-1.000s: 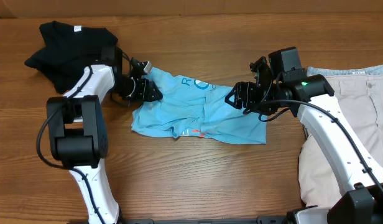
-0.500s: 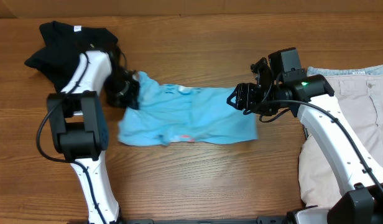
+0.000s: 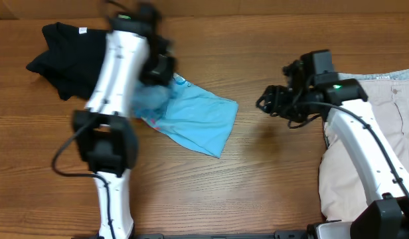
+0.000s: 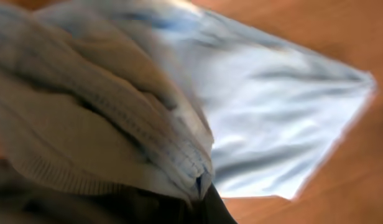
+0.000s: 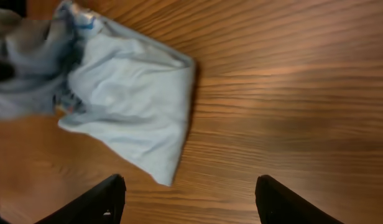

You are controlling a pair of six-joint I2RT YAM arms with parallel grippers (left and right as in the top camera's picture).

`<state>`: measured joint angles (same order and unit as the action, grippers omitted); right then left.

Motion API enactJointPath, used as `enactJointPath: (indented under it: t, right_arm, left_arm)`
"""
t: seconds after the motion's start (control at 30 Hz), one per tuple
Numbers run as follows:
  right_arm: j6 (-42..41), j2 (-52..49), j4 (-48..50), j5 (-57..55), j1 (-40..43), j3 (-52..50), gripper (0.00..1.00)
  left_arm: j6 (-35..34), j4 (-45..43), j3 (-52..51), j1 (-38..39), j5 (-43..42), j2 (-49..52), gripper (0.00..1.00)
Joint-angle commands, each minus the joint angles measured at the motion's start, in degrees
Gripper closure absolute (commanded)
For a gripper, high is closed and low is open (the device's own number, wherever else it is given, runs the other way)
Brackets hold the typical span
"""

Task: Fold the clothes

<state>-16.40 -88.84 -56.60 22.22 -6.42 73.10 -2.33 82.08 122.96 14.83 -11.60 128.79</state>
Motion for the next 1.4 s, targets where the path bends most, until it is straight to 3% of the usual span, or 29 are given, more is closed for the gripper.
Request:
enactJointPath:
  t: [0.0,0.1,0.17,0.2,0.23,0.27,0.3,0.43,0.7,0.77,0.87,0.9,0.97,1.0,1.03,1.1,1.17,1.37]
  right_arm:
    - [0.55,0.11,-0.76,-0.48,2.54,0.48,0.29]
    - [0.57,0.11,-1.68,-0.50,3.98,0.48,0.29]
    - [1.07,0.11,-1.75,-0.52,4.31,0.48,0.28]
    - [1.62,0.11,-1.68,-0.55,4.28,0.48,0.27]
    - [1.68,0.11,-1.68,-0.52,4.28,0.48,0.26]
    - [1.68,0.11,-1.73,-0.52,4.28,0.48,0.26]
    - [1.68,0.11,-1.81,-0.52,4.28,0.48,0.26]
    - [1.68,0.11,-1.92,-0.48,4.28,0.46,0.25]
    - [9.73,0.04,-0.85,5.25,0.50,-0.55,0.26]
    - [10.93,-0.42,1.01,4.44,-2.23,-1.29,0.27]
    - [10.84,-1.88,6.38,-1.01,-7.34,-3.61,0.27]
    - [10.56,-2.60,8.31,-3.54,-8.83,-4.50,0.26]
    - [9.42,-4.74,11.72,-7.13,-11.41,-5.51,0.37]
    - [9.11,-6.01,13.16,-7.50,-12.17,-5.53,0.49]
    - [9.09,-7.52,15.08,-7.45,-12.81,-5.53,0.55]
    - [8.70,-9.92,18.62,-7.58,-13.25,-5.53,0.56]
    - [7.04,-12.11,22.08,-7.61,-13.25,-5.53,0.39]
    - [5.95,-16.04,29.24,-4.52,-13.25,-5.51,0.39]
  left_arm:
    - [-3.56,-0.68,-5.55,8.98,-1.79,0.22,0.91]
    - [-9.29,-1.22,-8.04,14.82,-4.50,0.20,0.91]
    - [-9.09,-2.82,-8.02,17.97,-6.75,0.17,0.91]
    - [-10.10,-3.37,-7.76,19.39,-6.25,0.07,0.83]
    - [-11.02,-3.52,-7.52,20.15,-5.46,0.07,0.55]
    - [-12.15,-3.50,-7.32,20.74,-4.24,0.07,0.16]
    - [-12.70,-3.26,-7.21,21.05,-2.99,0.07,0.00]
    - [-12.70,-0.09,-5.64,19.02,-0.70,0.07,0.00]
    - [-8.98,7.89,6.54,4.59,-1.18,0.07,0.00]
    - [-8.39,7.54,7.30,0.85,-2.71,0.07,0.05]
    - [-6.95,7.02,7.02,-4.09,-7.91,0.28,0.56]
    - [-5.79,6.97,6.58,-5.18,-9.99,0.28,0.68]
    - [-1.99,7.26,5.42,-6.75,-13.14,0.28,0.87]
    - [-0.11,7.43,4.72,-7.13,-13.53,0.28,0.94]
    - [1.79,7.50,3.65,-7.37,-13.31,0.28,0.96]
    - [3.28,7.43,1.22,-7.41,-12.09,0.28,0.96]
    - [3.32,6.80,-1.77,-7.41,-11.15,0.28,0.96]
    - [3.65,1.90,-11.06,-7.26,-14.12,0.28,0.96]
